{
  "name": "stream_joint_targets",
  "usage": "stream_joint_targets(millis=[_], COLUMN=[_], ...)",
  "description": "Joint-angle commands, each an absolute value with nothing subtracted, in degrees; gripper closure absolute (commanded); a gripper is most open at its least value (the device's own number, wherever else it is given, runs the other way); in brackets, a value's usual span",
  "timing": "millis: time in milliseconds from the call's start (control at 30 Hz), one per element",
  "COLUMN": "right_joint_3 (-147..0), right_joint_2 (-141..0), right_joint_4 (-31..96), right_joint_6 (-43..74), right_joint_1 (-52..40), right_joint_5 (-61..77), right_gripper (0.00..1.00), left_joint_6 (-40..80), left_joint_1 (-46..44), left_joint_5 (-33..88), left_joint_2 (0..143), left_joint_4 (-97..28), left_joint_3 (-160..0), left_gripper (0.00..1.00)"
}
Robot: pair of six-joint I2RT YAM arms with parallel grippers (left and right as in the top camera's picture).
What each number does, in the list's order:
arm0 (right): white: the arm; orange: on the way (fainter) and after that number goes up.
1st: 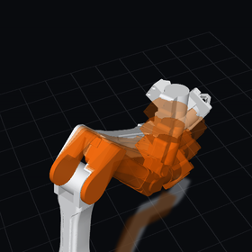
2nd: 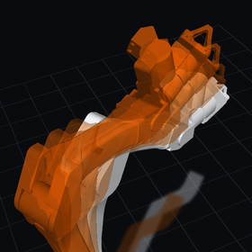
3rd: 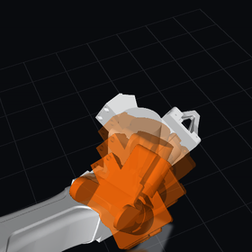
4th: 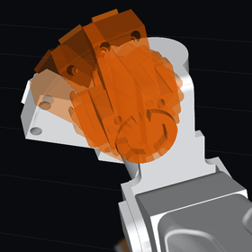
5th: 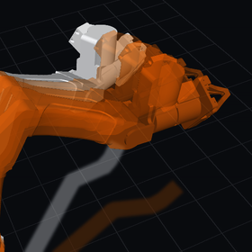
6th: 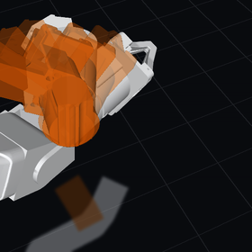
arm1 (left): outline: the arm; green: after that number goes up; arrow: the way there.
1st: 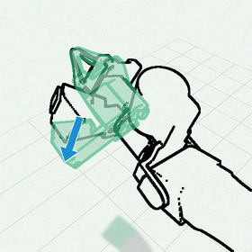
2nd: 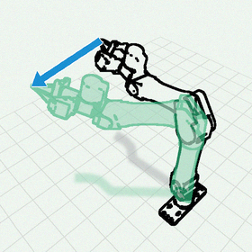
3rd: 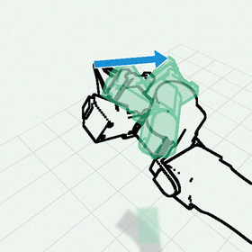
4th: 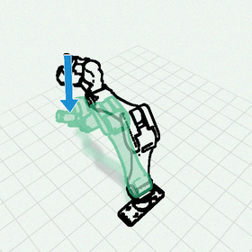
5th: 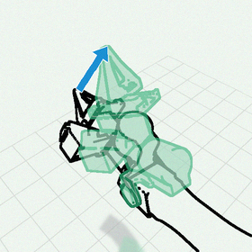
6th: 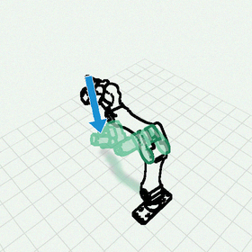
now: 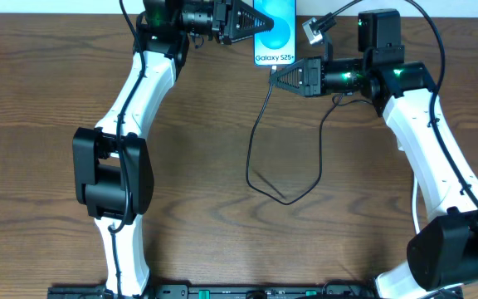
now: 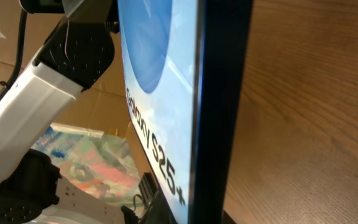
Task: Plug charger to phone and switch on socket
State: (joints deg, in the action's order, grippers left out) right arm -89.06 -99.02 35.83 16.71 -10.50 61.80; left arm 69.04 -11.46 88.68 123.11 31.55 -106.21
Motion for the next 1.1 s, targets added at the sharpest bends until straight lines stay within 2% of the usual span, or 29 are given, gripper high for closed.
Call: stream_joint_targets(millis=[0, 100, 433, 533, 633, 767, 967, 1067], right_joint_3=[-89.2, -89.2, -88.7, -87.1, -83.7, -76.3, -71.1, -70.3], right_joint_2=[-99.0, -99.0, -99.0, -99.0, -99.0, -99.1, -99.2, -99.5], right_joint_4=[37.6, 42.5, 66.7, 70.2, 70.5, 66.8, 64.3, 63.8], right_joint_6=[15.4, 13.8, 1.6, 1.6, 1.6, 3.1, 5.3, 7.3], right_joint_1=[-10.5, -10.5, -11.3, -11.5, -11.5, -11.4, -11.4, -11.5], right_joint_5=[61.6, 57.4, 30.6, 24.1, 23.5, 23.5, 23.4, 20.7], right_gripper=[0.99, 0.99, 0.99, 0.99, 0.99, 0.99, 0.99, 0.99], left_joint_6=[67.9, 66.2, 63.6, 63.6, 62.4, 49.4, 30.9, 23.2], left_joint_1=[-11.7, -11.6, -10.0, -9.6, -9.7, -9.7, -10.0, -10.8], left_joint_5=[90.0, 90.0, 87.9, 86.3, 84.6, 77.1, 50.2, 47.1], left_joint_2=[120.9, 120.9, 122.6, 123.8, 125.0, 125.4, 125.4, 125.4], left_joint_4=[32.2, 32.2, 30.0, 28.9, 26.4, 7.3, -28.9, -37.6], left_joint_3=[-107.1, -107.1, -107.1, -107.1, -107.1, -107.0, -107.0, -107.0], left_gripper=[0.93, 0.93, 0.93, 0.93, 0.93, 0.93, 0.93, 0.93])
